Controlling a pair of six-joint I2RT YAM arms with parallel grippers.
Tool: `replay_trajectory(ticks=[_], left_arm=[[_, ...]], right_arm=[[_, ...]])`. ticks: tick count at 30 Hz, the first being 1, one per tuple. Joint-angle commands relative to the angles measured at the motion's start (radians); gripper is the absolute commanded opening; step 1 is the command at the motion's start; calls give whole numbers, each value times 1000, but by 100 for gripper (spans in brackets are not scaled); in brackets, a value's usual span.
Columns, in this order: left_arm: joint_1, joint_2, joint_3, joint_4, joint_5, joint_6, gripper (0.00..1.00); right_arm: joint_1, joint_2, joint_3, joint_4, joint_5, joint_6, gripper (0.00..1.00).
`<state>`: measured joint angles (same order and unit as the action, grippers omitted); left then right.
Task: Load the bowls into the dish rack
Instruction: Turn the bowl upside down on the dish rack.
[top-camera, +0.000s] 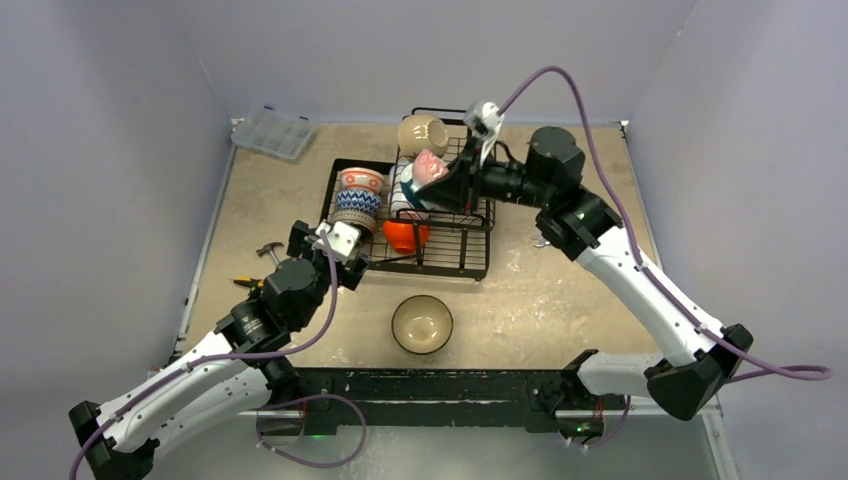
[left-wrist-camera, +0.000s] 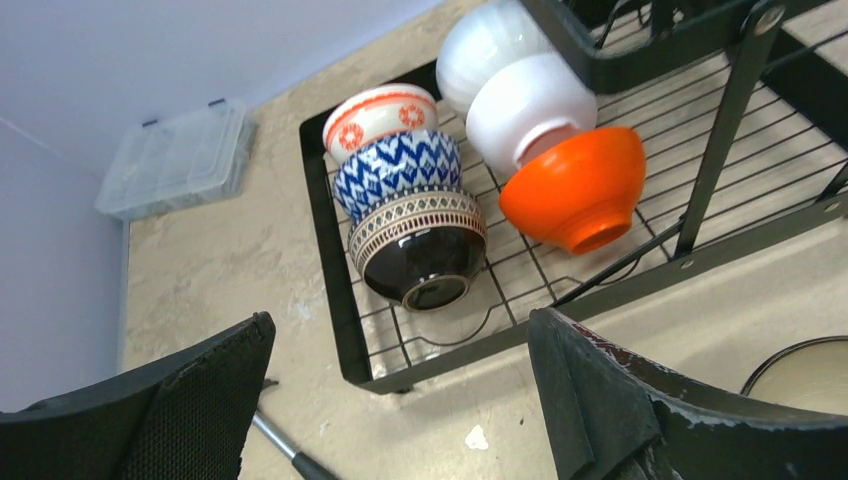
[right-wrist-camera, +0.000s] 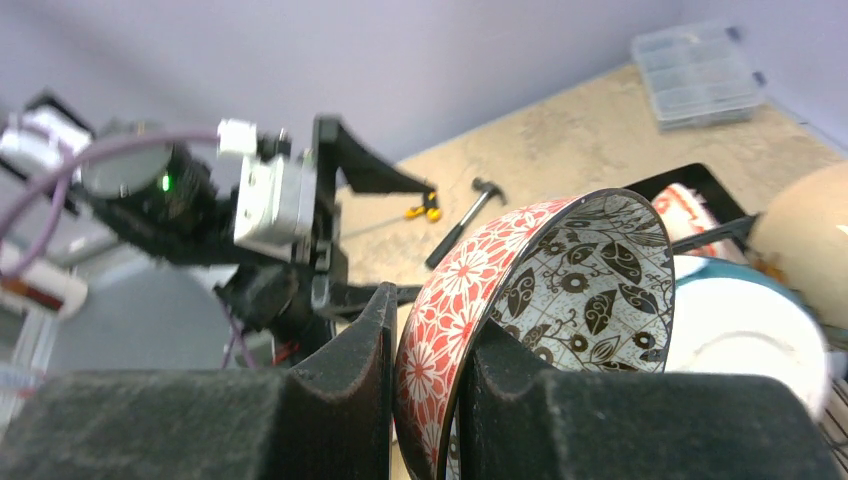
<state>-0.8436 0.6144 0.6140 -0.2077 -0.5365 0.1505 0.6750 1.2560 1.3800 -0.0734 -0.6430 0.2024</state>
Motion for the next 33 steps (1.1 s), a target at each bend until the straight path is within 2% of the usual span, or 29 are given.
replay_trajectory(ticks=[1,10,19,30,33], left_arm=[[4,-7,-32,36,-50,-31,96],[4,42,-11,-1,-41,-35,99],[4,87,-2,-9,-27,-26,99],[4,119,5,-19,-22,-24,99],[4,117,5,-19,-24,-22,99]], right_arm=[[-87,-44,16,211,34,216,0],[-235,-66,-80,254,185,467,0],[-337,-70,-274,457,97,682,0],[-371,-48,-405,587,76,806,0],[-373,-43,-414,567,85,804,0]])
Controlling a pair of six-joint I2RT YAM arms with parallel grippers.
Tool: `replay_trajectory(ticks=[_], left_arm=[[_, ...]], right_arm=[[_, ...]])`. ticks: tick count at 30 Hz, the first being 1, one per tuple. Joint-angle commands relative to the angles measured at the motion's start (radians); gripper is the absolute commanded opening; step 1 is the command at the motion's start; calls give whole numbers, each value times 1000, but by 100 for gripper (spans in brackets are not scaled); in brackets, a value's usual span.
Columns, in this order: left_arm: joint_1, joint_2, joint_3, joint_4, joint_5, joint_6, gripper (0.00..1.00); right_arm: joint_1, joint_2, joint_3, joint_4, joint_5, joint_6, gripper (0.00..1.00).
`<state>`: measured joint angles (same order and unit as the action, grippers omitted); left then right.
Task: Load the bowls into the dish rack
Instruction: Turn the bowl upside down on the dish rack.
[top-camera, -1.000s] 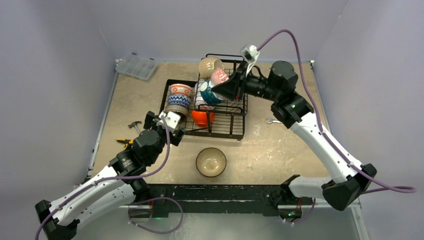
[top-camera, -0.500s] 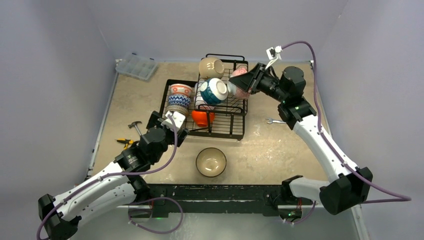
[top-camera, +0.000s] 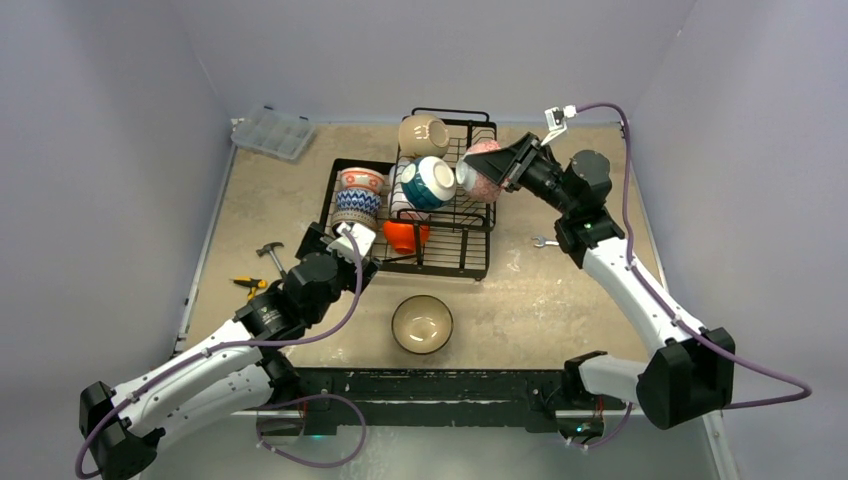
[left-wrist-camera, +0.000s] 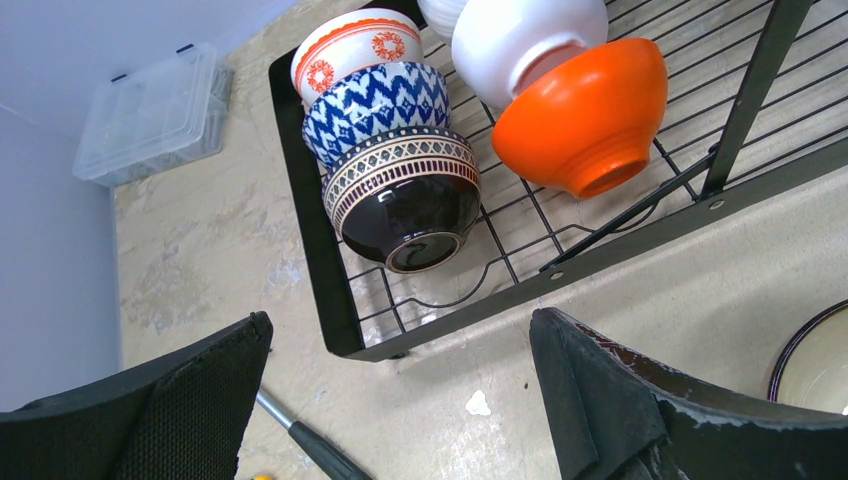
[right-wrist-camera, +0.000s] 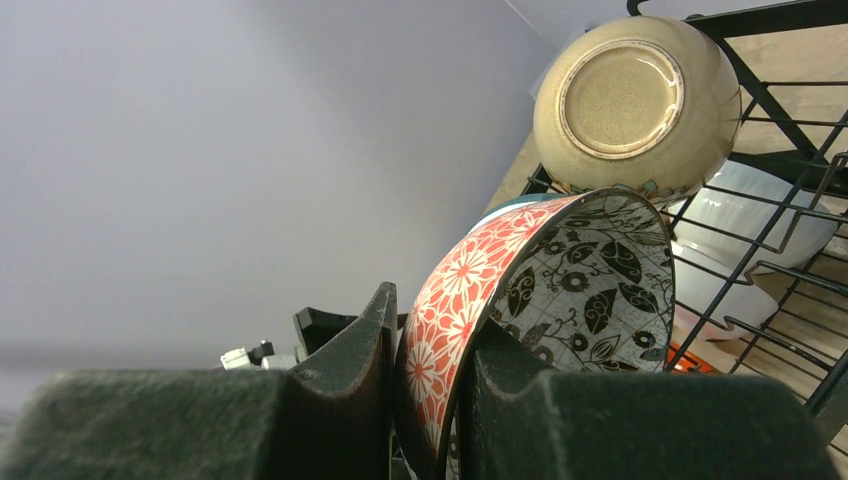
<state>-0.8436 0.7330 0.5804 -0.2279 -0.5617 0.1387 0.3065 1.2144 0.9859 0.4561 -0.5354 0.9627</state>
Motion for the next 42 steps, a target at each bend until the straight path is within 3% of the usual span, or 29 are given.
replay_trajectory(ticks=[1,18,25,28,38,42], left_arm=[[4,-3,38,1,0,-11,99],[4,6,38,1,2,-4,99],[5,8,38,3,4,-1,99],[4,11,38,3,5,1,99],[4,8,37,3,5,1,99],[4,2,37,4,2,1,99]], right_arm=[[-5,-2,-27,30,-15,44,0],[-8,26,-66,356,-129,226,0],[-8,9,-82,161,-31,107,0],[-8,11,-103,125,-8,84,11],[-9,7,-42,-67,72,-43,71],[-8,-8,-15,-119,114,-80,85]])
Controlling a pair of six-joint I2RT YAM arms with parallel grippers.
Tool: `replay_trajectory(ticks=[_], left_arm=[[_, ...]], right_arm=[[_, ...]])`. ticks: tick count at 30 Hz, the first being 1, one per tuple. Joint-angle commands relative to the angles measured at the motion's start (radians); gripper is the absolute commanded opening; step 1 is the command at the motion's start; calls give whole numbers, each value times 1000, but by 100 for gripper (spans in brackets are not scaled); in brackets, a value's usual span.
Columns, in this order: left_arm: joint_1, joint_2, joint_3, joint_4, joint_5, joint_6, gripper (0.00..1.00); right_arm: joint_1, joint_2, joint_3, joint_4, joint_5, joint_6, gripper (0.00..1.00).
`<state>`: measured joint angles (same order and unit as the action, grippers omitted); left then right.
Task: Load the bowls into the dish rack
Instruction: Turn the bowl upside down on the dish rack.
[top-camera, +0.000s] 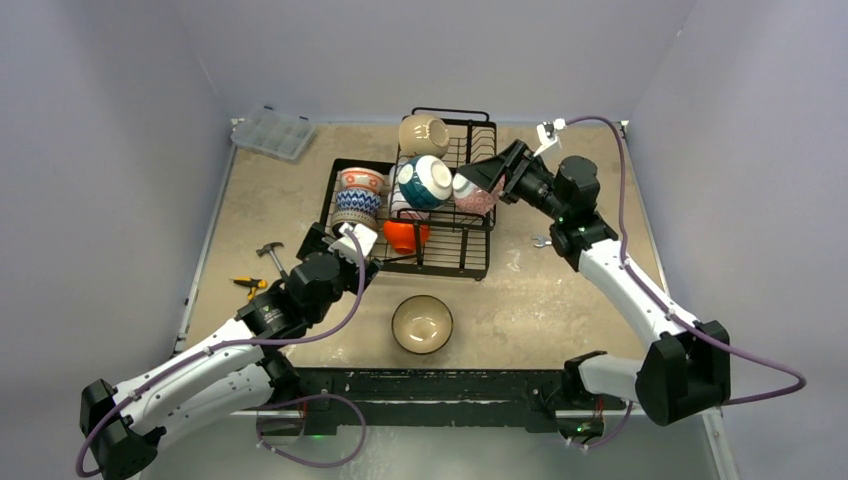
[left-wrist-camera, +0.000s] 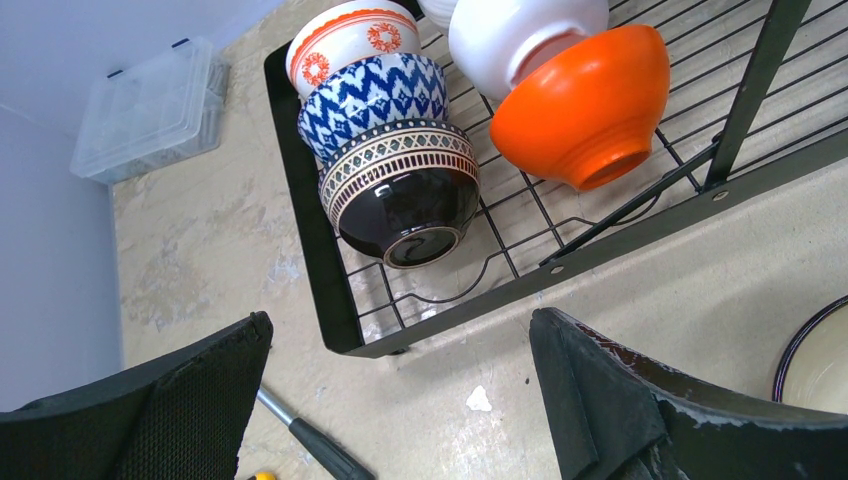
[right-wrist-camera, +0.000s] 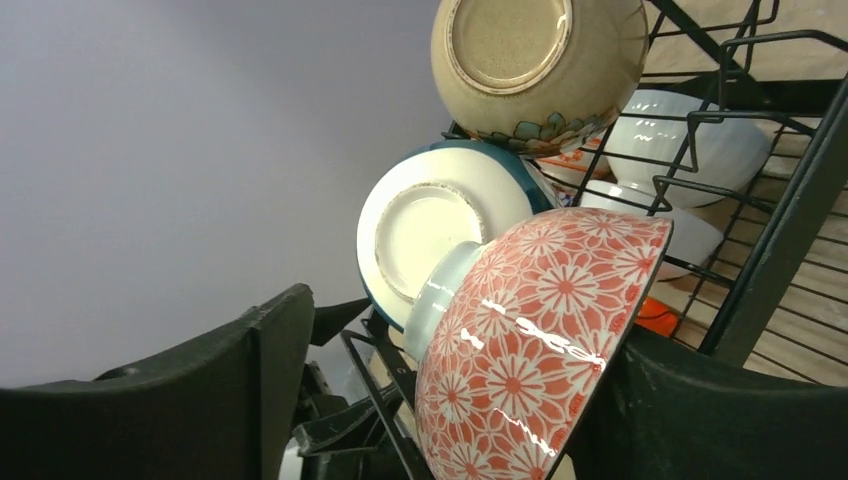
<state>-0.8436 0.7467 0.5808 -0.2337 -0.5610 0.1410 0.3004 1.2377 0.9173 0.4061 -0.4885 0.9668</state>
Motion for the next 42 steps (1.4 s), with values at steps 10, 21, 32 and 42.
replay_trajectory(ticks=[10,21,32,42], left_arm=[[4,-16,34,17,-2,-2,99],[4,-19,35,16,1,-22,99],[4,-15,79,-68,21,-297,99],[3,-25,53,-227,194,-742,90]], right_arm=[[-2,-107,142,-284,242,-177,98],[-3,-112,178,-414,316,-284,99],[-3,-152,228,-528,426,-435,99],[-2,-216,191,-463,333,-531,99]])
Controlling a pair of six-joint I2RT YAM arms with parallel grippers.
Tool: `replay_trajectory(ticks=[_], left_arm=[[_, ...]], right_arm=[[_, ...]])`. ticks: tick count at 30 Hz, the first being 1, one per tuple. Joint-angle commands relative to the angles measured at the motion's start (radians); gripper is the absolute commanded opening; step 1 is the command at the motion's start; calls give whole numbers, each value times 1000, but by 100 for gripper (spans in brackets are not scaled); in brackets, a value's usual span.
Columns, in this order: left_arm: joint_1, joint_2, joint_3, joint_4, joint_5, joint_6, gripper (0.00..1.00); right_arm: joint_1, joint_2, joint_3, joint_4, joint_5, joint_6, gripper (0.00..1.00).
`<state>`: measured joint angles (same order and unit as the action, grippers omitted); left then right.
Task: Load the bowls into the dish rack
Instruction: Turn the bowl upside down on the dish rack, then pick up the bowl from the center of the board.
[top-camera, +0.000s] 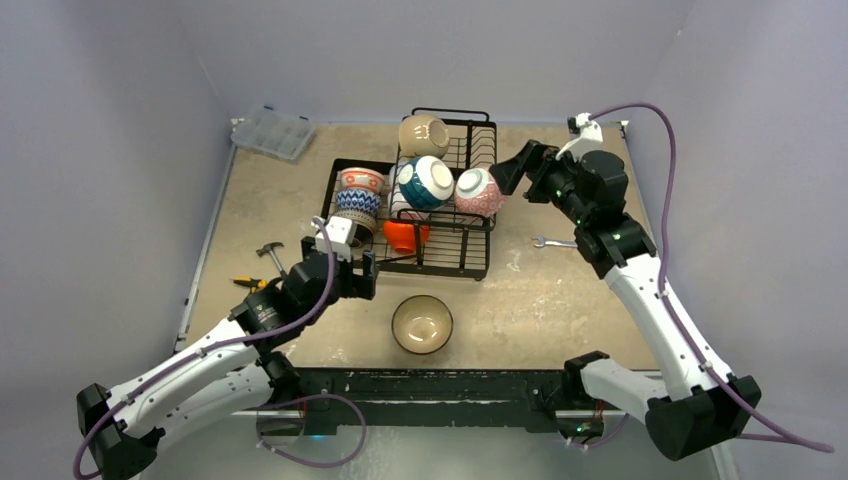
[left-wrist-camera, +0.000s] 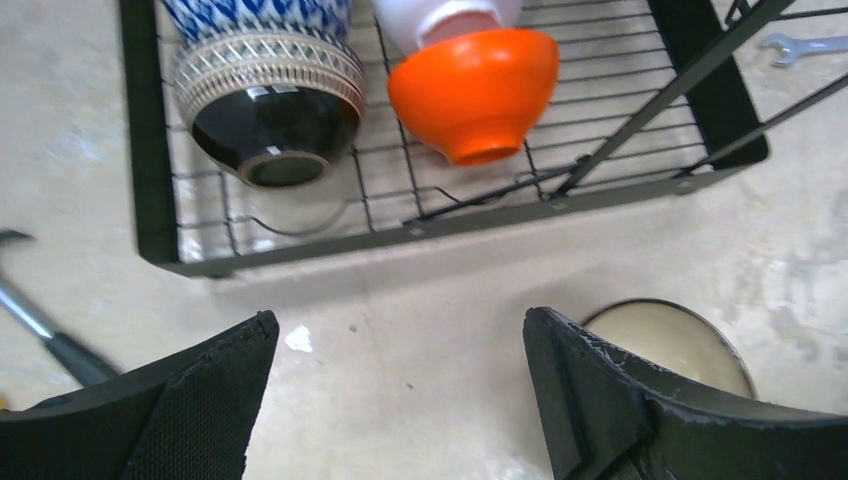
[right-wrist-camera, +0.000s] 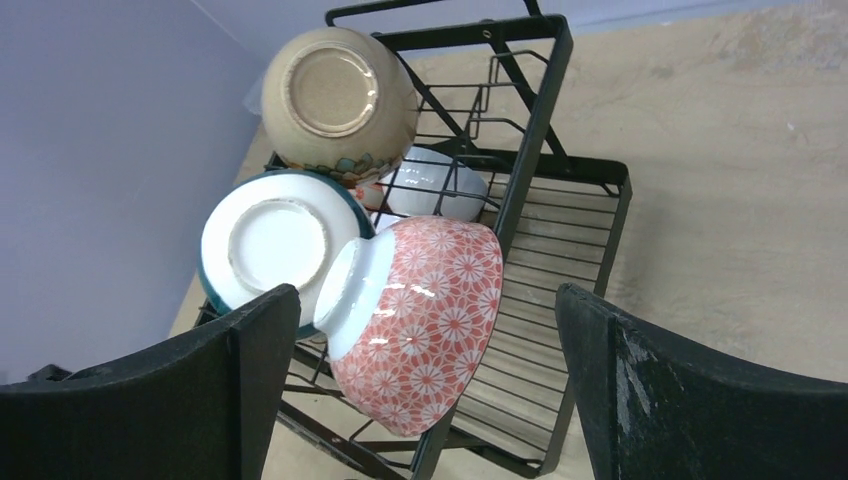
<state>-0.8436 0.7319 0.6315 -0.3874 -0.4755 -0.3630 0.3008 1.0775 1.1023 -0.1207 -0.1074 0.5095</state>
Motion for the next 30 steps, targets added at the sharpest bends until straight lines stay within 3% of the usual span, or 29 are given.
replay_trajectory(ticks=[1,4,11,20,30], left_arm=[[4,-9,-4,-84,136,-274,90],[4,-2,-48,-74,236,-378,87],[-2,143,-238,237,526,-571,74],[-108,390,-188,360,495,-549,64],[-127,383,-173,341,452,-524,13]], right_arm=[[-3,-66,2,73,-72,-94,99],[-3,-95,-14,87,-116,-138,99],[-3,-180,-80,211,-207,-265,99],[-2,-241,-114,248,-414,-433,99],[-3,-213,-76,235,-587,-467,99]])
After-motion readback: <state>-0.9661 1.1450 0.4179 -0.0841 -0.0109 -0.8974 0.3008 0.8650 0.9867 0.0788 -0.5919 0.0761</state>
